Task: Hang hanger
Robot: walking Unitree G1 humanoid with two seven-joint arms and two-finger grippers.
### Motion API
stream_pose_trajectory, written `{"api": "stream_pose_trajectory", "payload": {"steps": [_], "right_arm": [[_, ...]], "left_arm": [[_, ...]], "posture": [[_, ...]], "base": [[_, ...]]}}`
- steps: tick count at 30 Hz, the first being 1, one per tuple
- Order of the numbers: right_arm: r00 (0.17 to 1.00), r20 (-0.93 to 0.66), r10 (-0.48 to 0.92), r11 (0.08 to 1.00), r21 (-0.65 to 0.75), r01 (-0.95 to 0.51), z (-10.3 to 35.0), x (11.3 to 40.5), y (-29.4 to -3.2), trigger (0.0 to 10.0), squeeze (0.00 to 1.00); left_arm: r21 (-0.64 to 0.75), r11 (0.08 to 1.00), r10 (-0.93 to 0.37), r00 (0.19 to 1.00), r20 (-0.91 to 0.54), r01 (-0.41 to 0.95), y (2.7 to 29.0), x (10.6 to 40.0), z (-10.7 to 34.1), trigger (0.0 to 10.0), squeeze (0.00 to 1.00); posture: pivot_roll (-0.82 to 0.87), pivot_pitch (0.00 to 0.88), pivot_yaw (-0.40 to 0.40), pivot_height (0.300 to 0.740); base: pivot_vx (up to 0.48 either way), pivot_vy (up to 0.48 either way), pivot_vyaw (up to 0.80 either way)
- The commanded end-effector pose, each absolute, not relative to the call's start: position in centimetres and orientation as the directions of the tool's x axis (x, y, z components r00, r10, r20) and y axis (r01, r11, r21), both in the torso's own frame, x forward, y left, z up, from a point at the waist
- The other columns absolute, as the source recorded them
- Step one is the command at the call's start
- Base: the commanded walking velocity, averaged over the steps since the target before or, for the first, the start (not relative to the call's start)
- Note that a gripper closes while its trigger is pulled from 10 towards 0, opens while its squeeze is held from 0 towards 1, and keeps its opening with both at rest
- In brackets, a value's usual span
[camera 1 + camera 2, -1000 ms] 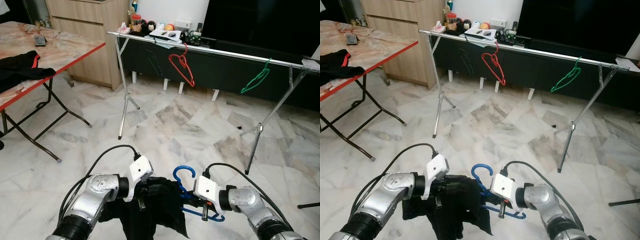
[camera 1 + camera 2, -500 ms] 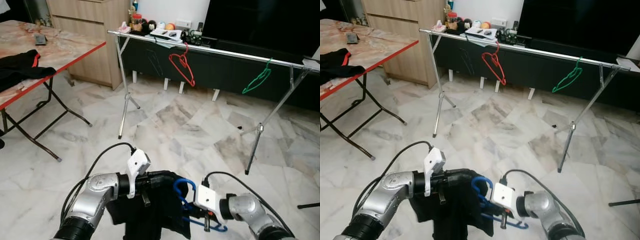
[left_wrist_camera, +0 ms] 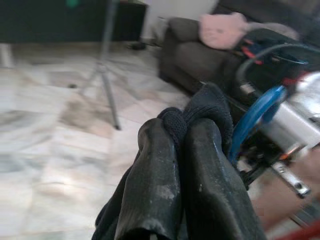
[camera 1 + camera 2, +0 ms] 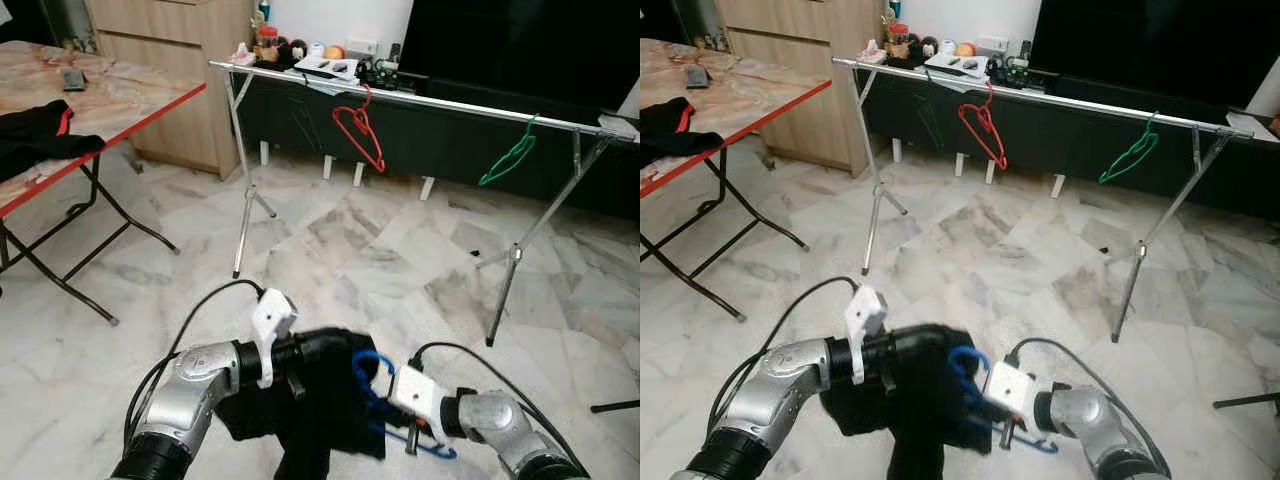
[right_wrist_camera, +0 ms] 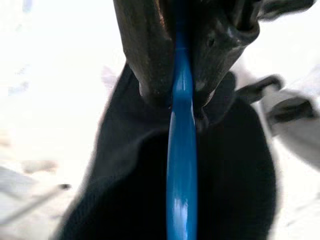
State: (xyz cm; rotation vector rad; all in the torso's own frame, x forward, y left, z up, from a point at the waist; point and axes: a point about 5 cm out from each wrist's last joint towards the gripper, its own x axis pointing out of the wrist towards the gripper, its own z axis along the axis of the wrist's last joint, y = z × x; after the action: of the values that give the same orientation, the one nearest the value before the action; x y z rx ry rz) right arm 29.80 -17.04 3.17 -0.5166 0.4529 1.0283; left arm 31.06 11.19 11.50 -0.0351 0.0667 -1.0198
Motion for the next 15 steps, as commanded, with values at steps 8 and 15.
{"api": "stream_pose_trajectory", "payload": {"steps": [8, 15], "right_arm": [[0.568, -0.529, 0.631, 0.586, -0.154, -0.795, 2.2, 28.8, -19.0, 0.0, 0.0], [0.616, -0.481, 0.624, 0.654, -0.111, -0.749, 1.7, 28.4, -18.5, 0.0, 0.0]], "left_arm": [[-0.02, 0.752, -0.659, 0.752, -0.011, 0.659, 13.8, 31.8, 11.2, 0.0, 0.0], [-0.011, 0.866, -0.5, 0.866, -0.002, 0.5, 15.2, 32.3, 10.8, 0.0, 0.0]], "posture": [[0.08, 0.062, -0.083, 0.74], [0.09, 0.06, -0.078, 0.74]], "base": [[0.0, 0.0, 0.0], [0.0, 0.0, 0.0]]}}
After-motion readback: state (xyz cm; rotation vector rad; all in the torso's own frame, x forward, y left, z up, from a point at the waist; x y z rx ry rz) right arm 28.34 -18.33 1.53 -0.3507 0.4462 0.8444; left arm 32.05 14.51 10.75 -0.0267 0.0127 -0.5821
